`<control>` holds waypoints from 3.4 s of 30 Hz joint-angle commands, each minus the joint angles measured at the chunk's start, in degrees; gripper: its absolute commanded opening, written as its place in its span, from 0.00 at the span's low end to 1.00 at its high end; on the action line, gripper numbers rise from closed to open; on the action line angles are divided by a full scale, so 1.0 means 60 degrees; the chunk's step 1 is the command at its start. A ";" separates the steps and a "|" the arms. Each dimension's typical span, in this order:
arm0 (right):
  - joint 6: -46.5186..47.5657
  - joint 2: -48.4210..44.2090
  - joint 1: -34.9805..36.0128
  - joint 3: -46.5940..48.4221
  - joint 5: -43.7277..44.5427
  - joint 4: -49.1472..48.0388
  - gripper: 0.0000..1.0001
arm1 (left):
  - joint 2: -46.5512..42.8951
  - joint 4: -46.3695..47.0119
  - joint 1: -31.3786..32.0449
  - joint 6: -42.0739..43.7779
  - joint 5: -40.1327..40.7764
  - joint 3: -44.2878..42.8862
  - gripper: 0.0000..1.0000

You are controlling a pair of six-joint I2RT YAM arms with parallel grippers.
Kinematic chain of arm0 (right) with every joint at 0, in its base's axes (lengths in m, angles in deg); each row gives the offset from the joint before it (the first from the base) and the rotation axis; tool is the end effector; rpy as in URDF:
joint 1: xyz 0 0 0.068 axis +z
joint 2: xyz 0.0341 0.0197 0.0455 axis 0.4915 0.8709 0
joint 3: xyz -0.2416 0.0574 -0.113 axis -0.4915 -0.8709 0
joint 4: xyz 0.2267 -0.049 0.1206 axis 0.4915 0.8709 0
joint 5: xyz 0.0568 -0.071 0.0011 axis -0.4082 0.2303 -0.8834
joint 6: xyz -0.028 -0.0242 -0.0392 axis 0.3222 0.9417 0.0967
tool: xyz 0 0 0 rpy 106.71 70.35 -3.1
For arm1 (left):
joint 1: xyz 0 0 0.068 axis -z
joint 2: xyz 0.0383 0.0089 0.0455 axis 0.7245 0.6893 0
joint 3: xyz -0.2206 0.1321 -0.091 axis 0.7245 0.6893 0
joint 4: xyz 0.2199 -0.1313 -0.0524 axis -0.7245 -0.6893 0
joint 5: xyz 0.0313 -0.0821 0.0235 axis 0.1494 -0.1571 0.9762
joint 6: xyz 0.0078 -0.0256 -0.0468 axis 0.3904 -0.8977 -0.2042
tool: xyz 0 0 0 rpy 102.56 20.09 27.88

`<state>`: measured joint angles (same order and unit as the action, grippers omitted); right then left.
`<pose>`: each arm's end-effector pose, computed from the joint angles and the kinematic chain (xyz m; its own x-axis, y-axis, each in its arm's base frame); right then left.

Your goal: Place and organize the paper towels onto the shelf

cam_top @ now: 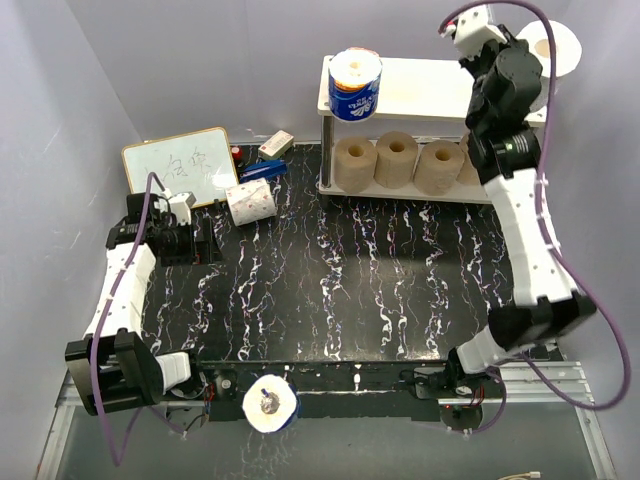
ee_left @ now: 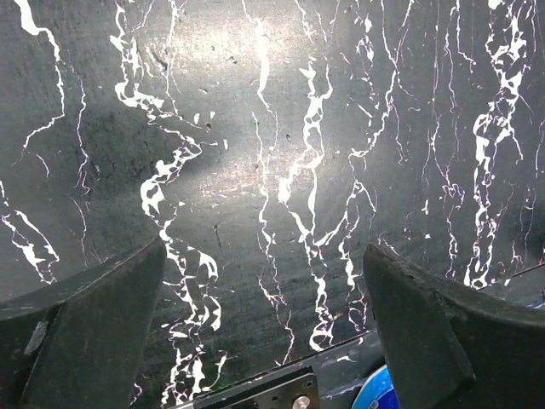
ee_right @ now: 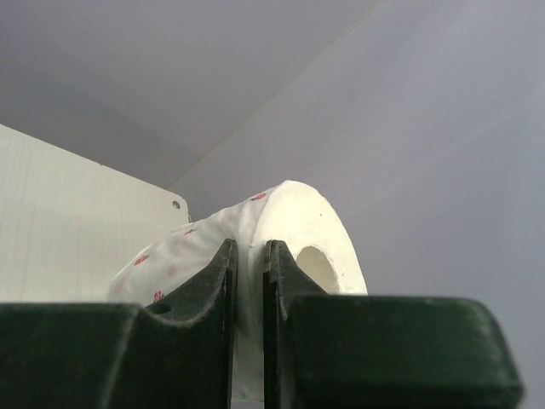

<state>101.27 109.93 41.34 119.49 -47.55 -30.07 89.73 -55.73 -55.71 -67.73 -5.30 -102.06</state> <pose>0.2934 0.0433 0.5533 -0.1395 -0.7500 -0.6465 0.3398 0.5770 -0.7427 0.2388 0.0238 0.2743 -0.8039 -0.0354 -0.5937 0.1717 0.9419 -0.2887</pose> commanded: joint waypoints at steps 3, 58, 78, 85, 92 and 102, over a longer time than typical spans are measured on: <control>-0.0608 0.1450 -0.1482 0.2009 -0.1114 -0.0843 0.00 | -0.0451 -0.0135 -0.0152 0.0070 -0.0299 -0.0166 0.99; -0.3448 -0.3845 0.1667 -0.5580 -0.4543 0.9125 0.98 | 0.2924 0.0571 -0.1028 -0.3787 -0.5762 -0.6288 0.99; -0.6754 -0.3644 0.0165 -0.9070 -0.2350 0.5400 0.98 | 0.6035 0.2080 0.5775 -0.1544 0.1515 -1.1482 0.99; -0.7821 -0.3782 -0.1420 -0.9456 -0.3105 0.3332 0.98 | 0.5676 0.3911 0.6926 -0.0341 0.3827 -1.0384 0.99; -0.7600 -0.4328 -0.2566 -1.0070 -0.4076 0.2838 0.98 | 0.6493 0.4709 0.7412 0.0547 0.5298 -1.1460 0.99; -0.7506 -0.4448 -0.2965 -1.0126 -0.4278 0.2832 0.98 | 0.8107 0.4682 0.7972 0.1538 0.5852 -1.3618 0.99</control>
<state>56.68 83.37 23.72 58.60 -72.14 -9.64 136.05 -28.65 -9.11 -61.85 27.31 -179.02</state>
